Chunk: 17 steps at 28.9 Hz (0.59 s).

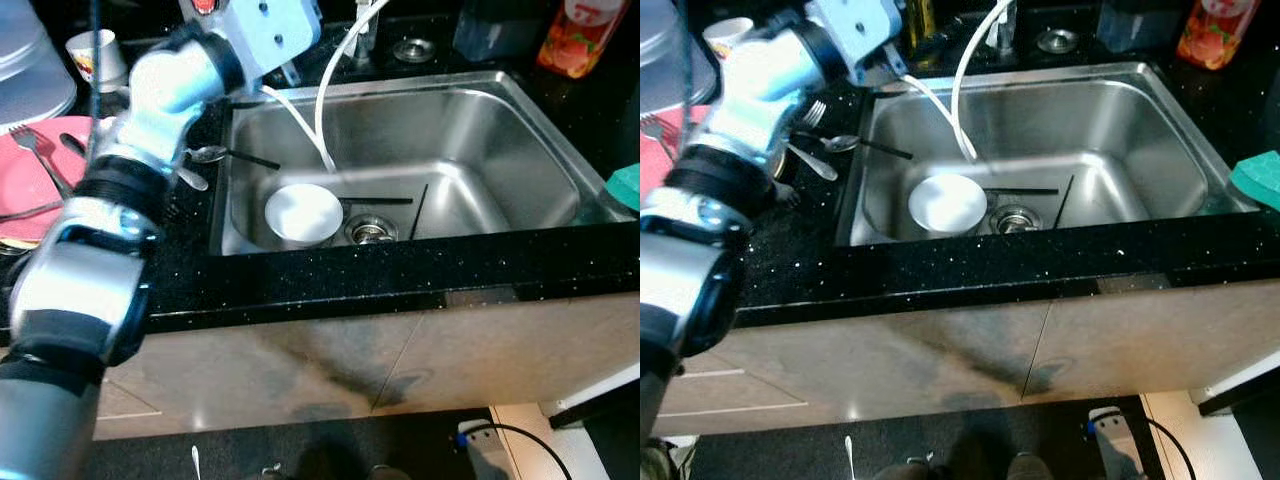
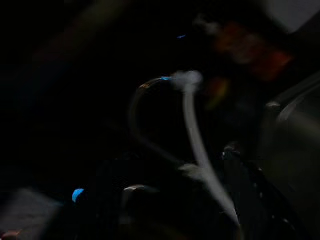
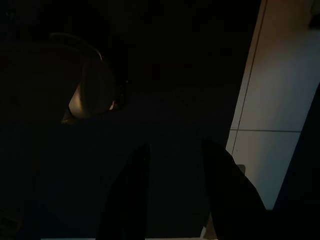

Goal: Kitchen organization

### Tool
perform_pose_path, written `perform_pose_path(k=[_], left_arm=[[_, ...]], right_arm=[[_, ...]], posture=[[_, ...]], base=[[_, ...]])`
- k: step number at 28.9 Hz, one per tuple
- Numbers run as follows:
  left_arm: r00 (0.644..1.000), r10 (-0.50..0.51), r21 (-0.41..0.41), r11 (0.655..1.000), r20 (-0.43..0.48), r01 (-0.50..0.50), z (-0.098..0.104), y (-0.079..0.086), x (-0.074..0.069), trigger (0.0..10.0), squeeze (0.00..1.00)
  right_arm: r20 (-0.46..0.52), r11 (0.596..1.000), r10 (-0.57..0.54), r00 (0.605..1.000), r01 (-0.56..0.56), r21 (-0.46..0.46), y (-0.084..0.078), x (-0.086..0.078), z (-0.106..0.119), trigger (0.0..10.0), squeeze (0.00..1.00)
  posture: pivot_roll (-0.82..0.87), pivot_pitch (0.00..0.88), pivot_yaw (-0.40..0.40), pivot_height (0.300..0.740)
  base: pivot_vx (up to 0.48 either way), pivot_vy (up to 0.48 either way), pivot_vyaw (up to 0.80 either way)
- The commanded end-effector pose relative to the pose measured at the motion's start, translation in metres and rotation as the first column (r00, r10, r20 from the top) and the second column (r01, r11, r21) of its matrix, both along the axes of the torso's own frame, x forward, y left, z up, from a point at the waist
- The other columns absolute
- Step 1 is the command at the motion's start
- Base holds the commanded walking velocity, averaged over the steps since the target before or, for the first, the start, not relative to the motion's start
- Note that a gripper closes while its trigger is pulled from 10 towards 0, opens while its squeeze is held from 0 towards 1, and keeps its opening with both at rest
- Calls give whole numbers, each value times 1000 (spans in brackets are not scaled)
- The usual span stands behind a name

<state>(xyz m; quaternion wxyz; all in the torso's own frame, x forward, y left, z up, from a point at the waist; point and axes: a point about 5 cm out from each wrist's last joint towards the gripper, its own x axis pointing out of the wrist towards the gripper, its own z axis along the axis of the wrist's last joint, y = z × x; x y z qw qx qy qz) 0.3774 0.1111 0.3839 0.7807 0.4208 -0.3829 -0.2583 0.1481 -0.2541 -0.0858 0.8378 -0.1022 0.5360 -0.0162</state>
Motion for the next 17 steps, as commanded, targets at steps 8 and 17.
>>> perform_pose_path(k=[8,17], left_arm=[[989,88,145,987,-116,-71,-50,29,-4,10000,0],[941,331,574,785,-73,-232,-81,69,-2,10000,0]], right_arm=[[-16,1000,4,1000,-4,7,4,0,-2,10000,0],[-14,1000,15,1000,-14,6,5,1,-1,10000,0]], posture=[[-14,45,50,740],[4,54,54,740]], base=[[0,0,0],[0,0,0]])
